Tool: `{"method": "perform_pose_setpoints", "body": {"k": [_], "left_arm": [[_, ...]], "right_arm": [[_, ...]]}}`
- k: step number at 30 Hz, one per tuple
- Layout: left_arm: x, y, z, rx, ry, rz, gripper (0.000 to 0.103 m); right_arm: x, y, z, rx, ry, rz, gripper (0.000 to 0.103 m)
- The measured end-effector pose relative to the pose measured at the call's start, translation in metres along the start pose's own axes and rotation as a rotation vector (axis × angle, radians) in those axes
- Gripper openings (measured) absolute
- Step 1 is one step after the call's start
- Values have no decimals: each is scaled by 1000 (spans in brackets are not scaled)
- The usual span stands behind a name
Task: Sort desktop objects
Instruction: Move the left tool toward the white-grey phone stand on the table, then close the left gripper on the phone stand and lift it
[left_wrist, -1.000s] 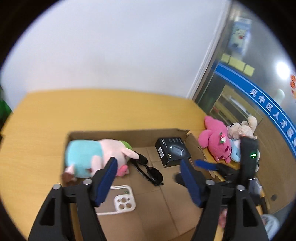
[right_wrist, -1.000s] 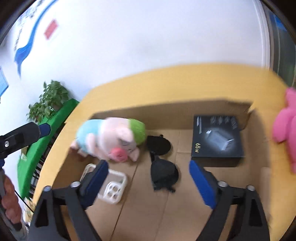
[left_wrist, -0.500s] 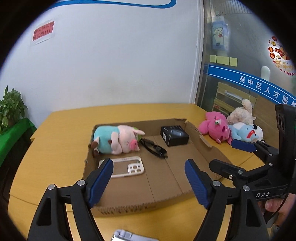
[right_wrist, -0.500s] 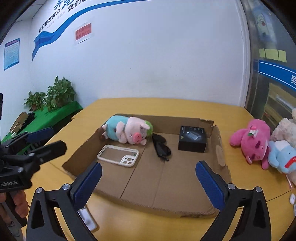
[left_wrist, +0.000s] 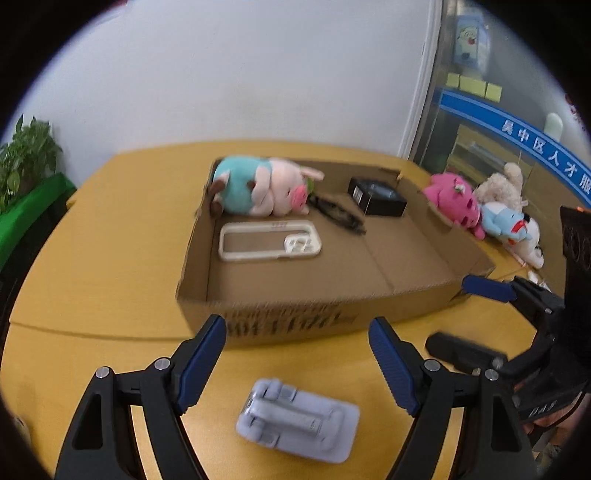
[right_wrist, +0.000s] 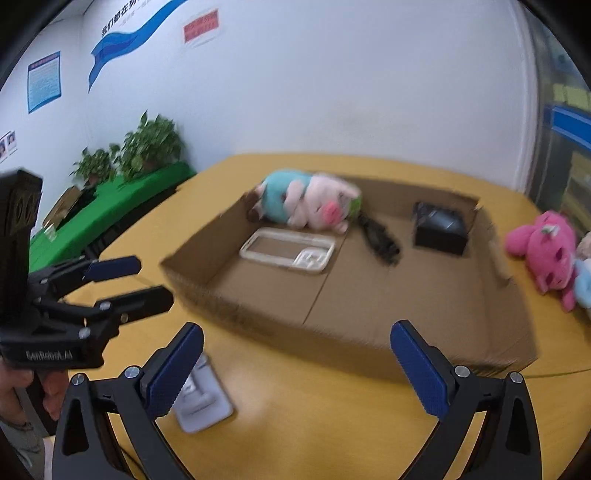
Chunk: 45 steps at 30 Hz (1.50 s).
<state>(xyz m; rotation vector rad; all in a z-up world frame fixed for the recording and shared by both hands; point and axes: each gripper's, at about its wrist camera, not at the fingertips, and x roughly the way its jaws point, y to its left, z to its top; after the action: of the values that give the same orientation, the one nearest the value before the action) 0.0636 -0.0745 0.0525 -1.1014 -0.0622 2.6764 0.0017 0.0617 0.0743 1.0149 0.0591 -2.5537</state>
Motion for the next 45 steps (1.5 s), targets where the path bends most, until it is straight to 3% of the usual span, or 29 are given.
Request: {"method": "perform_pose_setpoints", "body": {"k": [5,7,10,15,17,19,21,26,29,34,36,37,38,42,45], "left_arm": [[25,27,-31,-29,129,-13,80],[35,34,-42,-31,177,-25,80],[45,36,-56,-21,234,-47,79],[49,36,-70,-9,268,-88,76],[51,36,-74,-45,289,-147,65],[53,28,-79,-20,317,-121,57],[53,19,-80,-4,310,-104,56],[53,10,-82,-61,337,-162,56],[55,12,-80,-117,358,-202,56],[59,18,-77,-166,341,-173,56],[60,13,-77,-147,336,-174,50],[60,11,-77,-136,333,-156,43],[60,11,-77,-130,329,-136,42],[59,15,-78,-165,321,-145,36],[58,7,-77,-135,318,-126,34]], "right_arm": [[53,22,-44,-1,173,128,99],[66,32,-57,-16,218,165,93],[81,49,-70,-73,269,169,89],[82,64,-81,-142,275,173,83],[79,61,-82,-141,279,187,76],[75,52,-83,-133,281,180,73],[71,39,-82,-109,284,157,71],[65,0,-80,-1,305,118,68],[59,-7,-77,44,298,173,68],[67,6,-78,23,303,177,66],[71,12,-75,-21,294,152,56],[72,12,-75,-15,296,176,46],[74,12,-74,1,299,204,39],[73,17,-75,-15,288,189,39],[71,14,-76,3,285,197,37]]}}
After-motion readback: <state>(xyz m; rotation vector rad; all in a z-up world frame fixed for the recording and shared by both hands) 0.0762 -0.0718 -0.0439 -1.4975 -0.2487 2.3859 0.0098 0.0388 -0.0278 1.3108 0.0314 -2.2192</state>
